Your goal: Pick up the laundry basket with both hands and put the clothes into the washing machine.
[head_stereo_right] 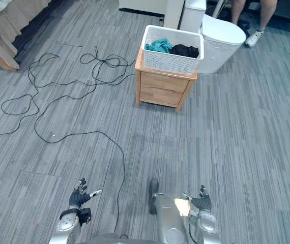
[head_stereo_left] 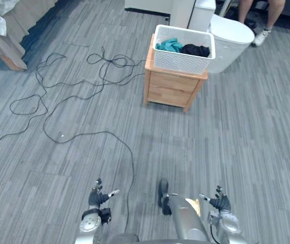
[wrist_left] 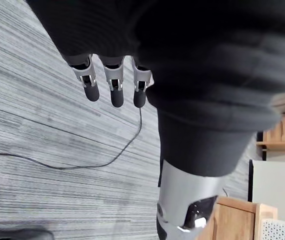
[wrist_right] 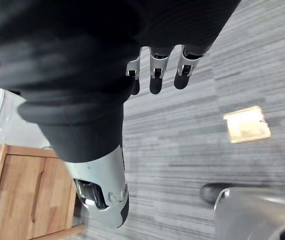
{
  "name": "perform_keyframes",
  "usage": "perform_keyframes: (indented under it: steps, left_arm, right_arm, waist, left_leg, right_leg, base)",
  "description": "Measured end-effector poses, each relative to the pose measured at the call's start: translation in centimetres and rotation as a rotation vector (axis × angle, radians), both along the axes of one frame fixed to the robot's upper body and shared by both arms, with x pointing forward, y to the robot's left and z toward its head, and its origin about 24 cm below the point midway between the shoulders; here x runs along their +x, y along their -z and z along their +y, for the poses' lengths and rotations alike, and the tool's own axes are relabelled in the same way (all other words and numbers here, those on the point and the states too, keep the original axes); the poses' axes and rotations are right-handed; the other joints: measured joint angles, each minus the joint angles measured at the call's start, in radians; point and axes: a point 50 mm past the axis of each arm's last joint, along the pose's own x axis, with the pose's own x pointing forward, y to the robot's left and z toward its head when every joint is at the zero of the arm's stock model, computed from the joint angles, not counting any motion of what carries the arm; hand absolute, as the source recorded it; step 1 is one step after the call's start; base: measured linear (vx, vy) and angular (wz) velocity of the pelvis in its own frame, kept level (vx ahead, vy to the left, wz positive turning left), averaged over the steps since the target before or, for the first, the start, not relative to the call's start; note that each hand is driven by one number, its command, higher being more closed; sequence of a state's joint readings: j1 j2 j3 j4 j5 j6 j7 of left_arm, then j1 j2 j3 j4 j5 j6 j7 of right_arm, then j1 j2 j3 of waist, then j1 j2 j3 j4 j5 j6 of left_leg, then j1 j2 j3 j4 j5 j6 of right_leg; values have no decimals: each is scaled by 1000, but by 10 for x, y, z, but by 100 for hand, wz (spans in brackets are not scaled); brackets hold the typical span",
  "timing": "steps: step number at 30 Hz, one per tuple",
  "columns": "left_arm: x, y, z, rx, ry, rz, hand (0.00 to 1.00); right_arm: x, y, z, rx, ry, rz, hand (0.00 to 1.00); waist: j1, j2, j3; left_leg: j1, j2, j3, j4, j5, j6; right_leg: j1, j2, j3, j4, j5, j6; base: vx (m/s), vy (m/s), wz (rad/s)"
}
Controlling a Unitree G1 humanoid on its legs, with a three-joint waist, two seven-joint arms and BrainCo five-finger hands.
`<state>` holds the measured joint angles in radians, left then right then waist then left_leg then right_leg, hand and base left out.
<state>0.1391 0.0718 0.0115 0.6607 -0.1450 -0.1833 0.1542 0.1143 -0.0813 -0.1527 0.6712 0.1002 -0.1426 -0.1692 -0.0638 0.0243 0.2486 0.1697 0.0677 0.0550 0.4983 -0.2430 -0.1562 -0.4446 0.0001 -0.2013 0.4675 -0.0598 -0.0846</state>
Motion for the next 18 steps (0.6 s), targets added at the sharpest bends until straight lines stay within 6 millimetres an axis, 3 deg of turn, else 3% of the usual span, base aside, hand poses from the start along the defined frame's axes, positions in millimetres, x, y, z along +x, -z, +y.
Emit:
perform_keyframes:
  steps: [1, 2, 3, 5, 7, 9, 10, 11, 12, 13, 14, 16, 17, 18]
  left_arm:
    - [0, 1, -3, -12, -7, 0, 0]
    - [-2, 1, -6, -31, -26, -2, 0]
    - [-2, 1, -5, -33, -41, -3, 0]
    - [0, -2, -5, -34, -39, -21, 0]
    - [3, -5, -8, -40, -39, -43, 0]
    - [4, -6, -10, -45, -33, -50, 0]
    - [4, -6, -11, -44, -25, -48, 0]
    - [0, -4, -11, -45, -29, -33, 0]
    - [-5, -2, -11, -44, -32, -19, 0]
    - [-5, -1, -8, -35, -32, -15, 0]
    - [-9, 3, -5, -26, -33, 10, 0]
    - [-9, 4, 0, -11, -26, 24, 0]
    - [-12, 7, 0, -5, -17, 42, 0]
    - [-12, 9, 1, 6, 9, 58, 0]
  right_arm:
    - [1, -1, 1, -3, -8, -6, 0]
    - [3, -3, 5, 2, -20, -23, 0]
    - [6, -6, 13, 19, -26, -45, 0]
    - [12, -12, 23, 45, -27, -92, 0]
    - [17, -16, 25, 49, -29, -122, 0]
    - [18, -18, 25, 45, -36, -130, 0]
    - [20, -19, 24, 41, -39, -132, 0]
    - [21, -15, 21, 41, -27, -114, 0]
    - [20, -12, 19, 40, -19, -96, 0]
    - [18, -9, 19, 40, -19, -79, 0]
    - [14, -5, 21, 43, -26, -52, 0]
    - [13, -3, 23, 48, -26, -43, 0]
    - [8, -1, 24, 44, -30, -29, 0]
    - [4, 1, 27, 48, -38, -15, 0]
  waist:
    - [-1, 9, 8]
    - [4, 22, 18]
    - [18, 18, 22]
    - [39, -10, 28]
    - [59, -21, 23]
    - [79, -23, 25]
    - [84, -34, 29]
    - [86, -37, 29]
    - [91, -29, 20]
    - [105, -37, 15]
    - [106, -62, -6]
    - [95, -77, -13]
    - [92, -84, -14]
    - [72, -90, -14]
  left_leg:
    - [-46, 15, 9, 133, 78, -4]
    - [-149, 77, 27, 404, 127, -10]
    - [-238, 141, 66, 607, 100, 27]
    - [-352, 180, 115, 704, 70, 76]
    - [-477, 191, 151, 637, 48, 112]
    - [-568, 171, 167, 432, 44, 117]
    - [-593, 122, 143, 223, 51, 107]
    - [-579, 63, 84, -42, 88, 66]
    - [-562, 49, 40, -197, 121, 42]
    - [-566, 38, 20, -205, 195, 30]
    - [-575, 12, 31, -135, 206, 47]
    - [-554, 0, 67, -79, 161, 131]
    - [-509, -14, 93, -52, 140, 200]
    - [-443, -27, 108, -34, 83, 228]
  right_leg:
    - [40, 5, -4, -5, -22, -5]
    - [132, 26, -6, -31, -53, -17]
    - [223, 45, -4, -57, -74, -37]
    - [346, 49, 15, -111, -100, -49]
    - [447, 52, 39, -200, -119, -33]
    - [522, 51, 53, -274, -131, -21]
    - [564, 37, 70, -308, -145, -10]
    - [604, 30, 96, -338, -154, 3]
    - [622, 33, 122, -353, -169, 19]
    - [635, 18, 153, -344, -207, 35]
    - [623, -19, 194, -272, -258, 70]
    - [537, -59, 206, -45, -271, 114]
    - [445, -100, 198, 201, -216, 201]
    - [374, -145, 172, 410, -180, 214]
  base:
    - [693, -178, 18]
    - [683, -177, 5]
    - [666, -165, -3]
    - [557, -126, -10]
    - [619, -80, -16]
    - [653, 18, -20]
    - [551, 101, -35]
    - [561, 128, -55]
    - [548, 195, -83]
    - [563, 253, -106]
    - [587, 257, -93]
    - [572, 216, -69]
    - [736, 277, -64]
    - [732, 262, -45]
